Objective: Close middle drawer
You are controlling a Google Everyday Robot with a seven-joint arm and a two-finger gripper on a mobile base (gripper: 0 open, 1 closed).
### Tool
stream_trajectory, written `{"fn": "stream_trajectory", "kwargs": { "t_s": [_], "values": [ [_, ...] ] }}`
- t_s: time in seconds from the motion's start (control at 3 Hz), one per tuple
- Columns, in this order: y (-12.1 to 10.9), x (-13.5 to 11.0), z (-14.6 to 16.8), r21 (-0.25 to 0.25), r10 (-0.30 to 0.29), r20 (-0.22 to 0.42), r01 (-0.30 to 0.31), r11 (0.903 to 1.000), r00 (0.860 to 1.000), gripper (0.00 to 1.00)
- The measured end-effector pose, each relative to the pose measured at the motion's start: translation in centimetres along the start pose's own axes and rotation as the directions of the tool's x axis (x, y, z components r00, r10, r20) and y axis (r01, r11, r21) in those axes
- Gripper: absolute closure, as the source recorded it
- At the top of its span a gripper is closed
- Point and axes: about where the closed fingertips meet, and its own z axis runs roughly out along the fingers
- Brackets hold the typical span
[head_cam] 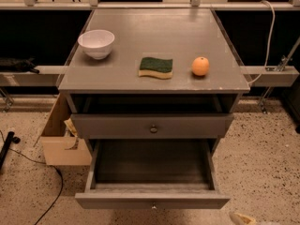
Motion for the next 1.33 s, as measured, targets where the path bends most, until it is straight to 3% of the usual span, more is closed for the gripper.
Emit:
{"fn": "stream_trajectory", "kwargs": {
  "t_s": [0.33, 0.67, 1.0, 1.33],
  "values": [
    [-1.6, 0.1, 0.3, 0.054, 0.081, 0.132, -0.089, 0.9946, 0.988, 0.00],
    [-2.7, -3.4, 0.8, 0.098, 0.133, 0.256, -0.162, 0.9818, 0.958, 0.00],
    [-2.7, -3.4, 0.8, 0.098, 0.133, 0.256, -0.162, 0.9818, 0.958, 0.00],
    [-3.3, -3.1, 2.9, 0.109, 0.138, 0.235, -0.167, 0.9799, 0.962, 0.00]
  ]
}}
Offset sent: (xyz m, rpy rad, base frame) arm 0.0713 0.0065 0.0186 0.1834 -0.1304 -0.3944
